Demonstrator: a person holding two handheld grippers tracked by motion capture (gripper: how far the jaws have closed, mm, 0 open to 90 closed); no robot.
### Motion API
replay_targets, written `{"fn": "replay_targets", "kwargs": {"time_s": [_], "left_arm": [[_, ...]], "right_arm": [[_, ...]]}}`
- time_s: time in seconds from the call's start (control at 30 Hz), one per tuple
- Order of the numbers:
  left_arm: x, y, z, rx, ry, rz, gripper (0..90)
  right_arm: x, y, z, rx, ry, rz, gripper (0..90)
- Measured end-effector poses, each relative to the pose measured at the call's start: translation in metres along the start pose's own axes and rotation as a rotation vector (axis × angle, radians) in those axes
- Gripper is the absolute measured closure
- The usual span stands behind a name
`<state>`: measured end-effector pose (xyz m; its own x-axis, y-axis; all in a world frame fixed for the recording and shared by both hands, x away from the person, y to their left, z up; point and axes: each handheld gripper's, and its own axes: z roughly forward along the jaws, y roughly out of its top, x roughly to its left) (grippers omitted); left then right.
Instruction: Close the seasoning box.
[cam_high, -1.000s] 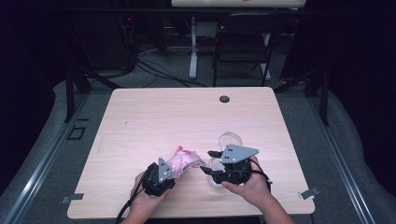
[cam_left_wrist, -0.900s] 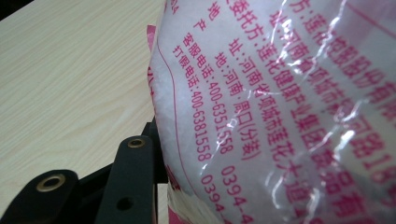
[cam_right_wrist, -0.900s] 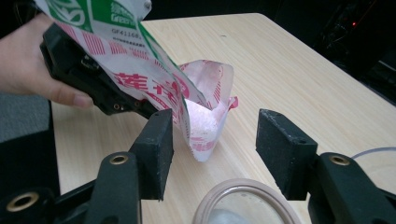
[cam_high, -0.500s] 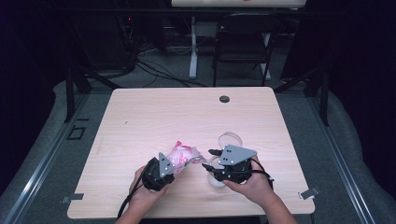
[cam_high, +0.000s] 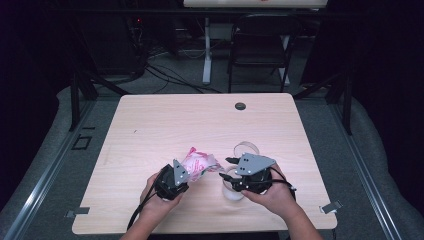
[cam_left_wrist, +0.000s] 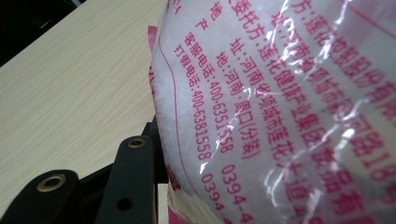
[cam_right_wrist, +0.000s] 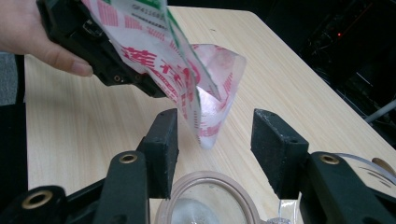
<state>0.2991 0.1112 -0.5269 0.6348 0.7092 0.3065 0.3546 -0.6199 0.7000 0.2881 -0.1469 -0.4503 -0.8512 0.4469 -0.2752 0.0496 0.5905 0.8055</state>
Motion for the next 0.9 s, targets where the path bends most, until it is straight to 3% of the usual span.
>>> {"fn": "replay_targets", "kwargs": {"time_s": [0.37, 0.57, 0.9], "left_arm": [[0.001, 0.008, 0.0, -0.009, 0.05, 0.044, 59.4], [0.0, 0.015, -0.002, -0.005, 0.074, 0.094, 59.4], [-0.003, 0.022, -0.001, 0.003, 0.097, 0.153, 59.5]], "right_arm": [[0.0, -0.002, -0.003, 0.0, -0.023, -0.062, 52.8], [0.001, -0.001, -0.004, -0.004, -0.041, -0.101, 52.3], [0.002, 0.001, -0.008, -0.021, -0.047, -0.126, 52.2]]}}
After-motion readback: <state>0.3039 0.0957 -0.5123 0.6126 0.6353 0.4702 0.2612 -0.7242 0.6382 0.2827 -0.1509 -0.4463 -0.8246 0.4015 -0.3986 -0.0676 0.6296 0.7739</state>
